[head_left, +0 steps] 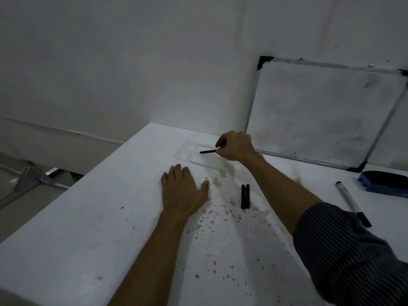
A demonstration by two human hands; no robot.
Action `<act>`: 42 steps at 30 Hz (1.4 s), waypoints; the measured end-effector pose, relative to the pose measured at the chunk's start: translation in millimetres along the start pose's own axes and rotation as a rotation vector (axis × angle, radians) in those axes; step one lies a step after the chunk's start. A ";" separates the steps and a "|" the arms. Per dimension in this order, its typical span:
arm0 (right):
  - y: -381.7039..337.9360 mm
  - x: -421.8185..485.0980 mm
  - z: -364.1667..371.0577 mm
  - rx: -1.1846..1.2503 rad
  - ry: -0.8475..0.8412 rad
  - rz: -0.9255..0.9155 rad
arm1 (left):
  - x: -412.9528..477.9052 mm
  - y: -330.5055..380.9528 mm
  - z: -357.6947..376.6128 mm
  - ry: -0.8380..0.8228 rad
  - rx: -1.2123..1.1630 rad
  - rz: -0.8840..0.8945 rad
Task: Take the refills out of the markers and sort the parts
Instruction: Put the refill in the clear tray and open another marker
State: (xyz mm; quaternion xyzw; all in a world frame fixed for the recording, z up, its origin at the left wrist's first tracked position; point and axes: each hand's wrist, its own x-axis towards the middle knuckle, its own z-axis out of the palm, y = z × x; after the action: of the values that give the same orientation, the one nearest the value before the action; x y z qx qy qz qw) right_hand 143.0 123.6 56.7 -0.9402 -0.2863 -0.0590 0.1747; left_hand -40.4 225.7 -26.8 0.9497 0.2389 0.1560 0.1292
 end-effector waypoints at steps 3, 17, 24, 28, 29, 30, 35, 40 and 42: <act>4.1 9.1 0.2 -0.125 -0.113 -0.083 | -0.4 1.2 -0.6 0.006 -0.002 0.002; 48.5 -142.1 -61.5 0.436 0.202 -0.092 | -36.4 53.2 -27.3 0.140 -0.350 0.301; 119.8 -222.8 -53.3 0.315 0.215 0.040 | -64.2 104.6 -4.6 0.077 -0.319 0.419; 130.8 -252.1 -35.5 0.160 0.407 0.005 | -61.7 120.6 2.0 0.086 -0.447 0.259; 129.9 -254.7 -33.0 0.121 0.433 -0.013 | -58.9 121.9 3.0 0.088 -0.493 0.222; 129.2 -254.9 -31.4 0.108 0.452 -0.031 | -56.5 122.0 3.8 0.088 -0.544 0.188; 110.1 -241.6 -26.1 0.074 0.374 -0.126 | -54.4 107.3 -1.1 0.029 -0.702 0.076; 82.2 -195.8 -24.0 -0.024 0.176 -0.192 | -40.4 78.1 -3.4 -0.026 -0.577 0.118; 76.1 -174.8 -23.2 -0.086 0.114 -0.208 | -35.4 76.4 -6.0 -0.036 -0.590 0.080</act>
State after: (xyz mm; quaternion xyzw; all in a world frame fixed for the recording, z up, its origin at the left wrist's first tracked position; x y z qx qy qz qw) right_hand 40.4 -34.3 19.0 -0.9070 -0.3693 -0.1425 0.1434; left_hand -40.6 144.0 -5.2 0.8824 0.1434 0.2069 0.3975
